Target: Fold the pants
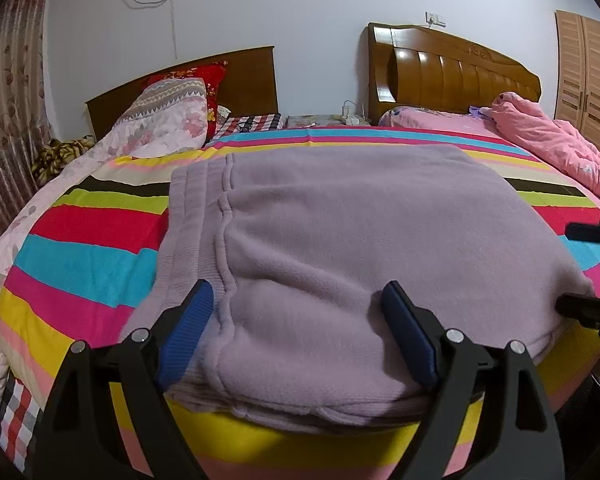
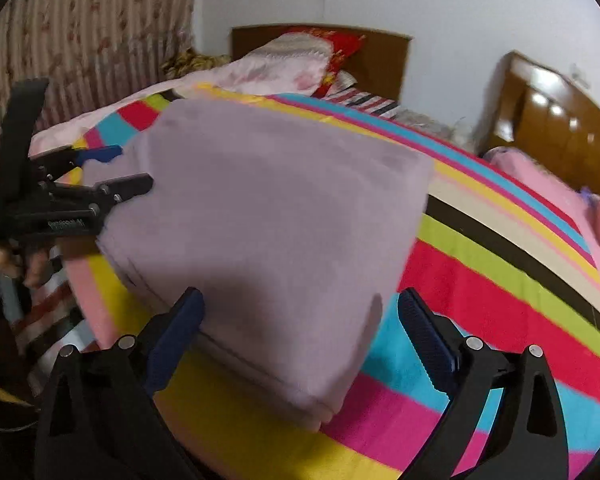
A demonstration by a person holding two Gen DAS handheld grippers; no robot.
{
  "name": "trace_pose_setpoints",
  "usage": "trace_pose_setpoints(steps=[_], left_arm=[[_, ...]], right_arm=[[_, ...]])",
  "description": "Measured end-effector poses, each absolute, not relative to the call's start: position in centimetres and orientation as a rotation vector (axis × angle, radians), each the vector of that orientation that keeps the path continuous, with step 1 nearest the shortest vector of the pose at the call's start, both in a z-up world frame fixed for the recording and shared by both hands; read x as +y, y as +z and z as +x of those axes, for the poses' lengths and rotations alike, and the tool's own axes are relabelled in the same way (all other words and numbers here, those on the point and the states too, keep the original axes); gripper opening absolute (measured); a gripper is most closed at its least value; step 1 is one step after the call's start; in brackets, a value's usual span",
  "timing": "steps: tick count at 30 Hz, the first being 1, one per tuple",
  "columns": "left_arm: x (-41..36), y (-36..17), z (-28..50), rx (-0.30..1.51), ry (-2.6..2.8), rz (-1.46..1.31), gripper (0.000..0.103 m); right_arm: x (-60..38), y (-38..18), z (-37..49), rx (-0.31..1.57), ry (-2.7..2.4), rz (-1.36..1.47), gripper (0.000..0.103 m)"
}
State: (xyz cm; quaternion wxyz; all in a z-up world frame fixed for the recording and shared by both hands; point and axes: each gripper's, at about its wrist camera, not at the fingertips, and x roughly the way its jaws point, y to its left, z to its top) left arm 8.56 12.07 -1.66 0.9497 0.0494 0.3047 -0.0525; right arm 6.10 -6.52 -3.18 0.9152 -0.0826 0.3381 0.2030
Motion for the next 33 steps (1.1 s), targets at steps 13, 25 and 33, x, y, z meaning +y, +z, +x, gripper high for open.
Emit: trace_pose_setpoints(steps=[13,25,33], left_arm=[[11.3,-1.7,8.6,0.622,-0.072,0.103,0.087],[11.0,-1.6,9.2,0.645,-0.043,0.093,0.089],[10.6,-1.4,9.1,0.649,-0.001,0.100,0.091]], right_arm=[[-7.6,-4.9,7.8,0.761,0.440,-0.020,0.098],[-8.2,-4.7,7.4,0.759,0.427,-0.023,0.098],[-8.6,-4.7,6.0,0.867,0.420,-0.119,0.098]])
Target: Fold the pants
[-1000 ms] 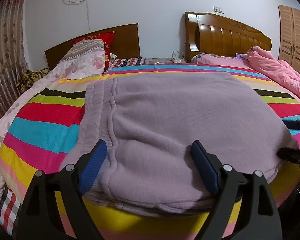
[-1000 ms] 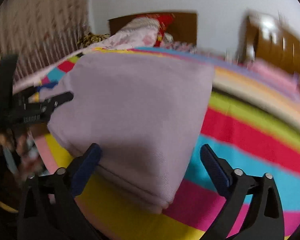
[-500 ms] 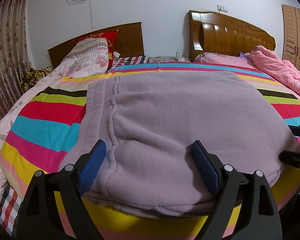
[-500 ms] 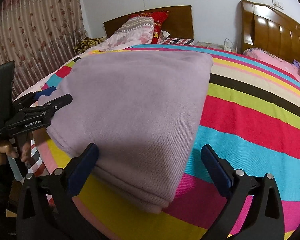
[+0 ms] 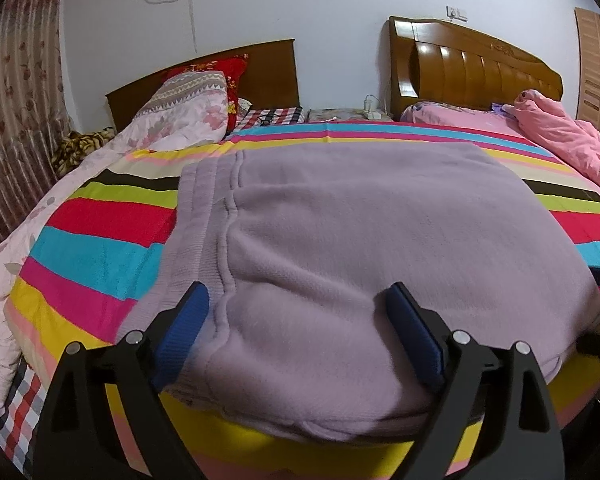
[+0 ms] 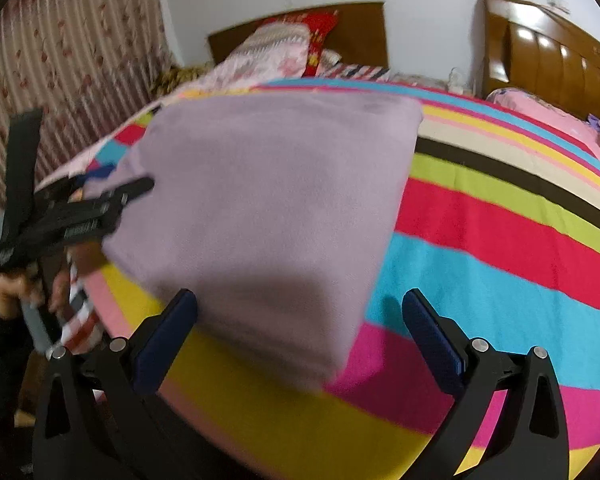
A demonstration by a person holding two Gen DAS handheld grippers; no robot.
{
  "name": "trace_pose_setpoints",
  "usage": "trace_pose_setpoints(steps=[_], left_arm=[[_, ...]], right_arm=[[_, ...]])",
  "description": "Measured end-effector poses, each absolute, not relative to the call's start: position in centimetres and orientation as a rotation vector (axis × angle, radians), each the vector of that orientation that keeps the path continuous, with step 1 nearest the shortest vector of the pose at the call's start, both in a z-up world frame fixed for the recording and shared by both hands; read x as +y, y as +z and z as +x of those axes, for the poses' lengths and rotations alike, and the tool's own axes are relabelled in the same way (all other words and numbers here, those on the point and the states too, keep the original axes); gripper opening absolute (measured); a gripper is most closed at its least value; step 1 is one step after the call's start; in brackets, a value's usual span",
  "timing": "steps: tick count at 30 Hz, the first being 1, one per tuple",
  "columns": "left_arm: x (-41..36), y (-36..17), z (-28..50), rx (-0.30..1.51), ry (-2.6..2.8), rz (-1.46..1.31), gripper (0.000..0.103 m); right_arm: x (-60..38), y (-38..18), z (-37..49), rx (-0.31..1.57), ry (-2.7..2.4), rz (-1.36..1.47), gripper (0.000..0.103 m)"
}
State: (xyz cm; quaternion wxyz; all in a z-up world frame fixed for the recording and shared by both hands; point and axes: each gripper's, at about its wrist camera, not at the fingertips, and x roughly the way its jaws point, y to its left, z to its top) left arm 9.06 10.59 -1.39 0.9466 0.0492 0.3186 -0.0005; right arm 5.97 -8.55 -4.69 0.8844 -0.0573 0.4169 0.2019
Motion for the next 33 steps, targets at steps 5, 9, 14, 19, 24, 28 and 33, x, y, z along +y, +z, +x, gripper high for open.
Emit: trace_pose_setpoints(steps=[5,9,14,19,24,28,33], left_arm=[[8.8,1.0,5.1,0.583,0.100,0.128,0.101],[6.4,3.9,-0.5,0.457,0.090,0.099,0.101],[5.3,4.5,-3.2,0.515,-0.029,-0.148,0.101],[3.3,4.8,-5.5,0.450,0.171,-0.053,0.101],[2.0,4.9,-6.9,0.387,0.353,0.106,0.101],[2.1,4.1,-7.0,0.434,0.298,0.087,0.101],[2.4,3.4,-6.6,0.490,0.255,0.051,0.101]], right_arm=[[-11.0,-2.2,0.7,0.748,0.441,-0.095,0.098],[-13.7,0.5,-3.3,0.606,0.437,-0.025,0.098],[-14.4,2.0,-6.8,0.457,0.402,-0.026,0.098],[-13.5,2.9,-8.3,0.390,0.424,-0.065,0.098],[-12.7,2.6,-8.1,0.413,0.441,-0.090,0.098],[-12.5,2.4,-8.2,0.427,0.441,-0.096,0.098],[-12.5,1.9,-8.1,0.456,0.432,-0.098,0.098]])
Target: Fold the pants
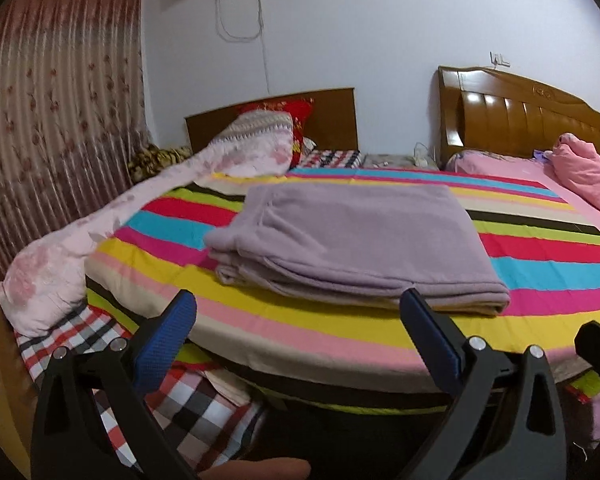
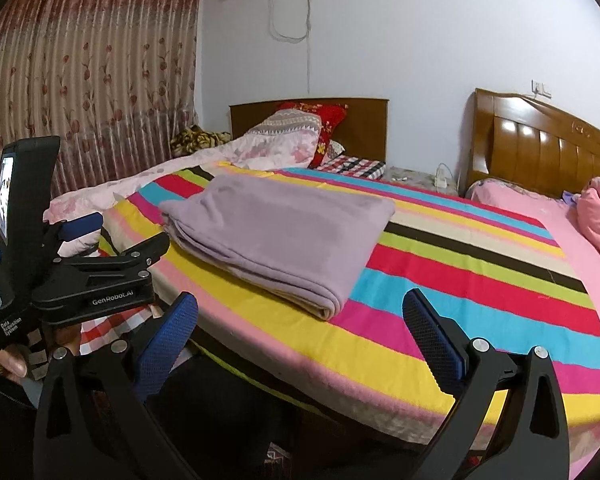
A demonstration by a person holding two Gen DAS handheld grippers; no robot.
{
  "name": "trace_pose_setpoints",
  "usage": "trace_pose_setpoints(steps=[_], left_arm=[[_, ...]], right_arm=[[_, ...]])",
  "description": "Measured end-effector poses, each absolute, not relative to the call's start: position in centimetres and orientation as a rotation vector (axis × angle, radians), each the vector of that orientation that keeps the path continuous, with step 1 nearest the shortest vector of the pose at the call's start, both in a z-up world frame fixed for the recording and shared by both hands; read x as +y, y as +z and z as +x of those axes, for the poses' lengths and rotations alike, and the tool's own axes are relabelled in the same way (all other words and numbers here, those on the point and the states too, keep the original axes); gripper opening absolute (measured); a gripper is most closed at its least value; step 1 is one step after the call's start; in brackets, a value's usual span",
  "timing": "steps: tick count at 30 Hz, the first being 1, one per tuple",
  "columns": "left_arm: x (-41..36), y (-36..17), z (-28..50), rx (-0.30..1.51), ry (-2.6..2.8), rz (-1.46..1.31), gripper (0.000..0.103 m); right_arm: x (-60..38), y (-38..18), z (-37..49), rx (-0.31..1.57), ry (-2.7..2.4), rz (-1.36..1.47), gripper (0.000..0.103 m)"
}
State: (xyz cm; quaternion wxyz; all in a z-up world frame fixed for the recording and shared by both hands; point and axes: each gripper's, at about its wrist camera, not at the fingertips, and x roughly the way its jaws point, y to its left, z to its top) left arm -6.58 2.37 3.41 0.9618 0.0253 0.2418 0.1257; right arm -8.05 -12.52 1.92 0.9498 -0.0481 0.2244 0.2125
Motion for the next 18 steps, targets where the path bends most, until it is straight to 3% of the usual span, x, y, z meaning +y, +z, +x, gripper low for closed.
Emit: trace_pose_setpoints(steps=[18], left_arm=[[1.7,2.8,-6.4,0.506,0.218,0.066,0.101]], right_arm=[[-13.6,1.5,-8.1,0.474,0.399,-0.086,0.098]])
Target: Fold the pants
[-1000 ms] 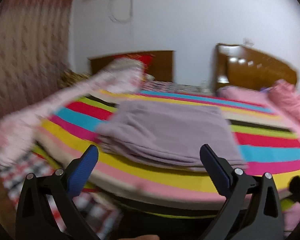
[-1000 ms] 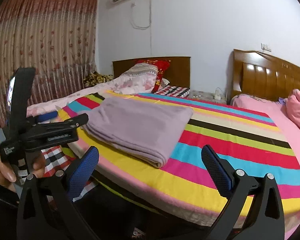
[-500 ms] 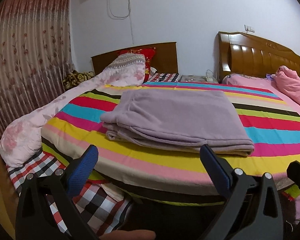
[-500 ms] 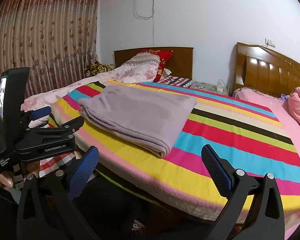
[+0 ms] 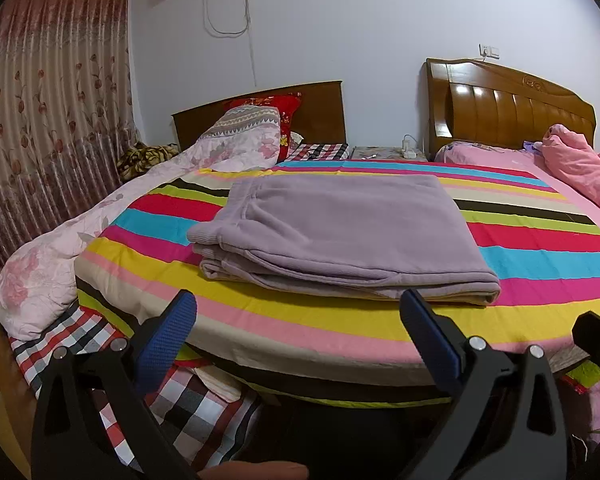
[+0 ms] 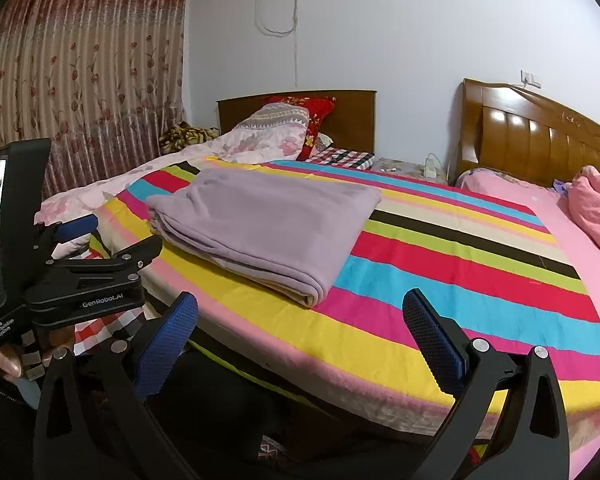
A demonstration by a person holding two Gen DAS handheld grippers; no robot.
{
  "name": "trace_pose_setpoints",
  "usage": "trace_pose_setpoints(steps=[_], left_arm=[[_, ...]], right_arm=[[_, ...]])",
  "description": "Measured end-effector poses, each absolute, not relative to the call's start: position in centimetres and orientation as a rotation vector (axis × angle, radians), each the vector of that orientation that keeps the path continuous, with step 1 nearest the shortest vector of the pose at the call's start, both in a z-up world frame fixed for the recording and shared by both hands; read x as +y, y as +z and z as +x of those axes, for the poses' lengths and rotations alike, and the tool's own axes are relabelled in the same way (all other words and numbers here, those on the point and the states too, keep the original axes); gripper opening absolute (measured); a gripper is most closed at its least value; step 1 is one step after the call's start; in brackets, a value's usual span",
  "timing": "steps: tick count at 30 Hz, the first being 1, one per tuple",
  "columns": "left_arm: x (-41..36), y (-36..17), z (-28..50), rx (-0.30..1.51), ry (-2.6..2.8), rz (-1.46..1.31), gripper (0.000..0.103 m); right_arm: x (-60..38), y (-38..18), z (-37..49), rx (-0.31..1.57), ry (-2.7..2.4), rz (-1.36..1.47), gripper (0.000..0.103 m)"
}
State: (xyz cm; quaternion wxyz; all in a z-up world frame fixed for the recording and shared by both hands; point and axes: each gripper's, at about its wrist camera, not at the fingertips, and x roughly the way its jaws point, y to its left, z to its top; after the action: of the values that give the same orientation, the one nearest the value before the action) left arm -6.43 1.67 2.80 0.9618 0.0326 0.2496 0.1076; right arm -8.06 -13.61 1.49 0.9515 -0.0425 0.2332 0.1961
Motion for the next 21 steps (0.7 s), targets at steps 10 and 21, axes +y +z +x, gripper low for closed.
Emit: trace_pose_setpoints(steps=[10,21], left_arm=[[1.58,2.79,-6.43,0.508,0.219,0.067,0.101],[1.63,2.79,-6.43,0.508,0.218,0.066,0.101]], right_arm=[[-13.81,1.32,-7.94,0.479,0.397,-0.080,0.098],[-14.18,1.07,-7.74,0.486,0.397,-0.075,0.098]])
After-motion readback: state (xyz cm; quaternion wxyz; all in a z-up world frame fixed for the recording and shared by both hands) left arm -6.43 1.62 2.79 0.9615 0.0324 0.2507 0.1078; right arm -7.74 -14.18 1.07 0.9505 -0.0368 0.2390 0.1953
